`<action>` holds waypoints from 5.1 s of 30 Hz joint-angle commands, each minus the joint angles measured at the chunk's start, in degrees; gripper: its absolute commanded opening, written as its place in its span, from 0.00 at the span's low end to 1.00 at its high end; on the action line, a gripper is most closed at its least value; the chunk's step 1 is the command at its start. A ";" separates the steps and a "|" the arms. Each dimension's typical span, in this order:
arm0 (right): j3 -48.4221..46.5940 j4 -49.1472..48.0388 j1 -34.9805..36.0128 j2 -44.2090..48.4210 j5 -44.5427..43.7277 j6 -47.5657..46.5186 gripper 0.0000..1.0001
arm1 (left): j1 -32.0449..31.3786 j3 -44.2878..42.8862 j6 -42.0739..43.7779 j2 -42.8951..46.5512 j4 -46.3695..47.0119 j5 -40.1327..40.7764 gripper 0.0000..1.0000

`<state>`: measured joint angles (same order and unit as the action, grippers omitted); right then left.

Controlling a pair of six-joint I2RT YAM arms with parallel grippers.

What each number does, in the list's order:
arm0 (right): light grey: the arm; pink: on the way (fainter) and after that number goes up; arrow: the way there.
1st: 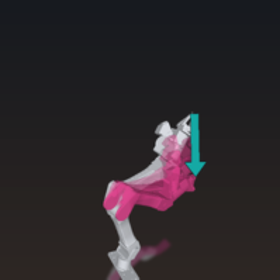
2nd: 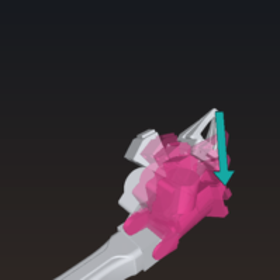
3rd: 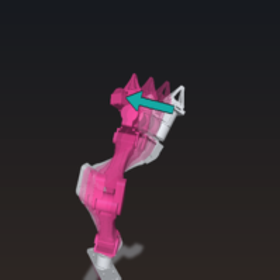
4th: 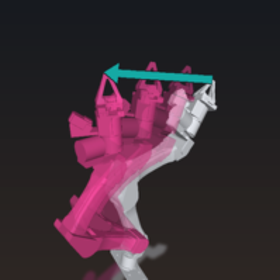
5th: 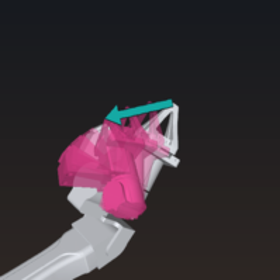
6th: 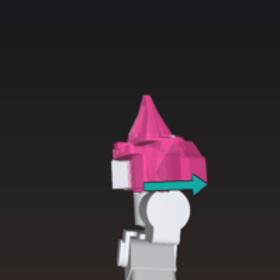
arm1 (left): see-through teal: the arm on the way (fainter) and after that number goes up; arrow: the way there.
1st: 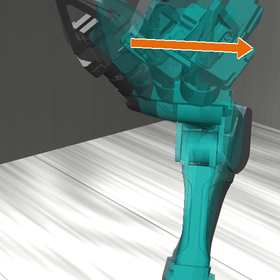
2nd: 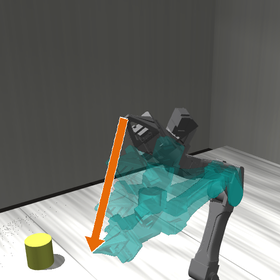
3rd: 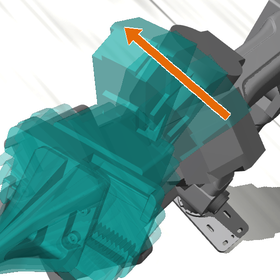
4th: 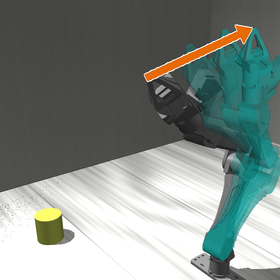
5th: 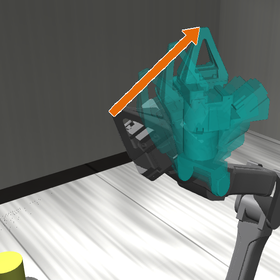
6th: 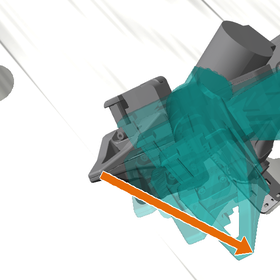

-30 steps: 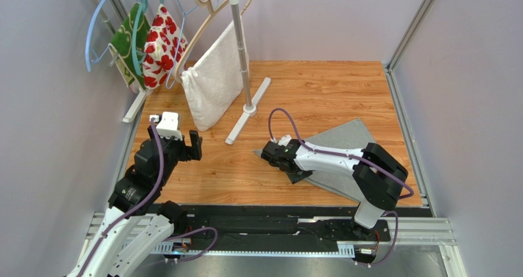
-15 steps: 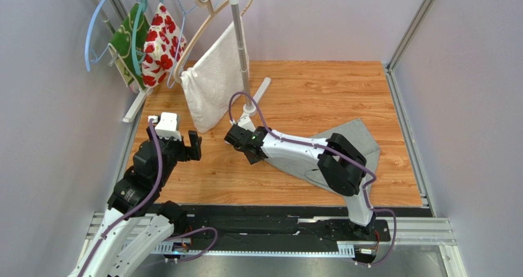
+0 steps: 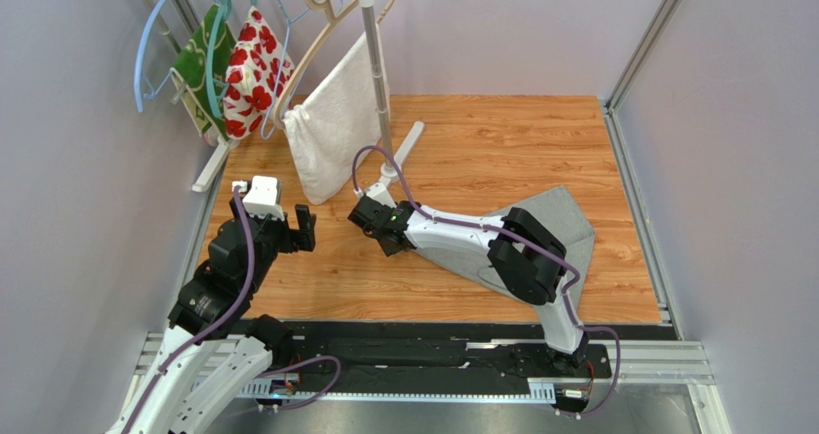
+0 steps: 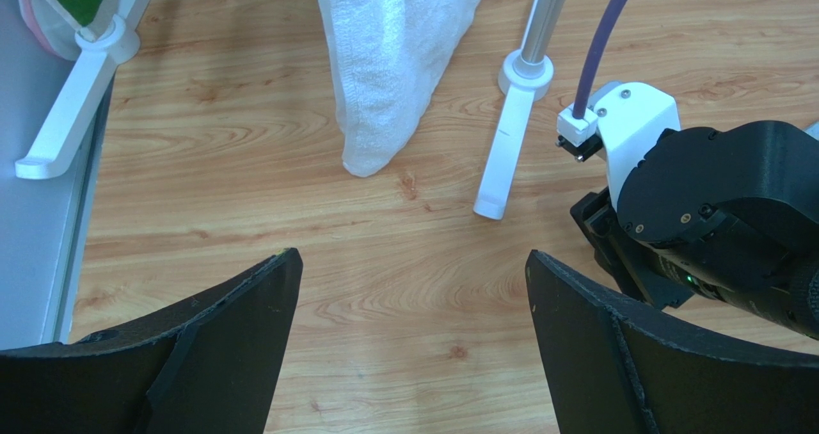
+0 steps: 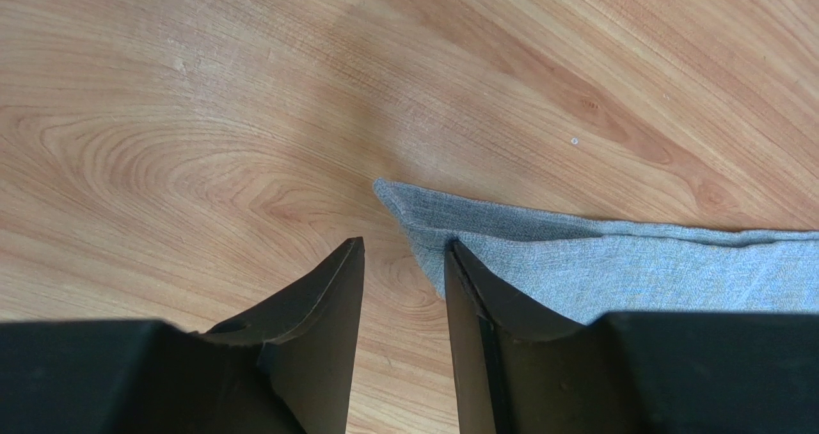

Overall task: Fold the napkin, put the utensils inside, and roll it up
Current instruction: Fold the napkin

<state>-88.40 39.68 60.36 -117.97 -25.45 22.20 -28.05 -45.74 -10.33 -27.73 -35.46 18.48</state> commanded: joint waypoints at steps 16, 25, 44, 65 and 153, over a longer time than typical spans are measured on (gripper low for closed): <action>0.51 -4.00 -0.33 -4.63 0.58 -0.75 0.24 | -0.07 -0.14 -0.13 -0.66 0.92 -0.11 0.96; -0.36 -6.37 -0.77 -6.48 2.33 -2.94 0.00 | -0.07 -0.14 -0.13 -0.66 0.83 -0.02 0.96; -11.37 -7.96 1.60 -5.26 4.64 -0.94 0.00 | -0.07 -0.14 -0.22 -0.66 0.92 0.07 0.96; 33.99 29.72 -2.00 47.46 -12.25 41.95 0.00 | -0.16 -0.14 -0.48 0.04 0.83 -0.46 0.96; 30.30 50.51 -4.62 40.54 -16.30 50.42 0.77 | -5.61 -4.45 -6.87 -12.94 1.71 -10.82 0.89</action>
<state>-57.28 77.06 57.52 -78.63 -39.00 76.53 -33.30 -46.87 -11.40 -36.12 -35.53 12.95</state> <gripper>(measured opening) 0.761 0.907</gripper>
